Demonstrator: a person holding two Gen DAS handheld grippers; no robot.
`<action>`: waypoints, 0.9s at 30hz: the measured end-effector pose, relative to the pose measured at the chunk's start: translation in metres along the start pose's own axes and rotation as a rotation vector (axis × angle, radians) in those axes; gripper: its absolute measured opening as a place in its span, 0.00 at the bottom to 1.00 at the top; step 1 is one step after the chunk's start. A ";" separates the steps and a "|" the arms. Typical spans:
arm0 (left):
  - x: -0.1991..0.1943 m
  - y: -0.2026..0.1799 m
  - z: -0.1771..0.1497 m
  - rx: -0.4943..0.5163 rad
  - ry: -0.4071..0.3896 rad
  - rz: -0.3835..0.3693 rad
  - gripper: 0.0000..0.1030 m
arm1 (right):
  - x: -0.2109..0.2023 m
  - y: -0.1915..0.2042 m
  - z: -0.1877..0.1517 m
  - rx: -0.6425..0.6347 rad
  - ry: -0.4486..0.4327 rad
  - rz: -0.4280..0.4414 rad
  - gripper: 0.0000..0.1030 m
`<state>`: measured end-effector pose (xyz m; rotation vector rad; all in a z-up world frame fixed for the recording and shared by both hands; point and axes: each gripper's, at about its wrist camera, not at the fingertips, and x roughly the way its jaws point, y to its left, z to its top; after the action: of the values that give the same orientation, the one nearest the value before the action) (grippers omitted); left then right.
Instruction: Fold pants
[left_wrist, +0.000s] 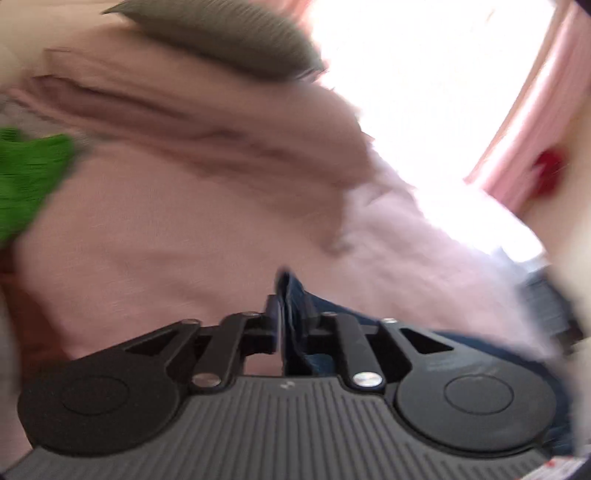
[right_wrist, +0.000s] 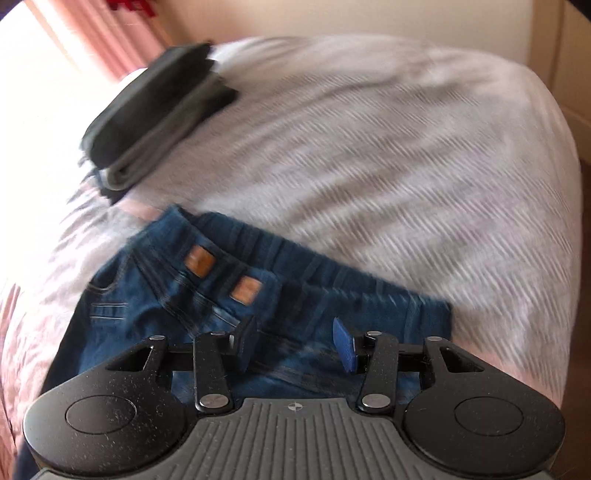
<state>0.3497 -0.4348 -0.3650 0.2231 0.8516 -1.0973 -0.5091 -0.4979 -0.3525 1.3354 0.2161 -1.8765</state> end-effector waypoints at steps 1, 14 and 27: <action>0.010 0.003 -0.006 0.043 0.038 0.151 0.16 | 0.002 0.003 0.003 -0.012 0.005 0.011 0.42; -0.042 -0.048 -0.050 -0.284 0.131 0.055 0.30 | 0.034 0.018 0.035 -0.211 0.071 0.214 0.42; -0.090 -0.151 -0.131 -0.473 0.139 0.105 0.32 | 0.153 0.028 0.143 -0.254 0.285 0.606 0.42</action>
<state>0.1408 -0.3718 -0.3540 -0.0525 1.1841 -0.7627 -0.6098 -0.6731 -0.4141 1.3036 0.1632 -1.1167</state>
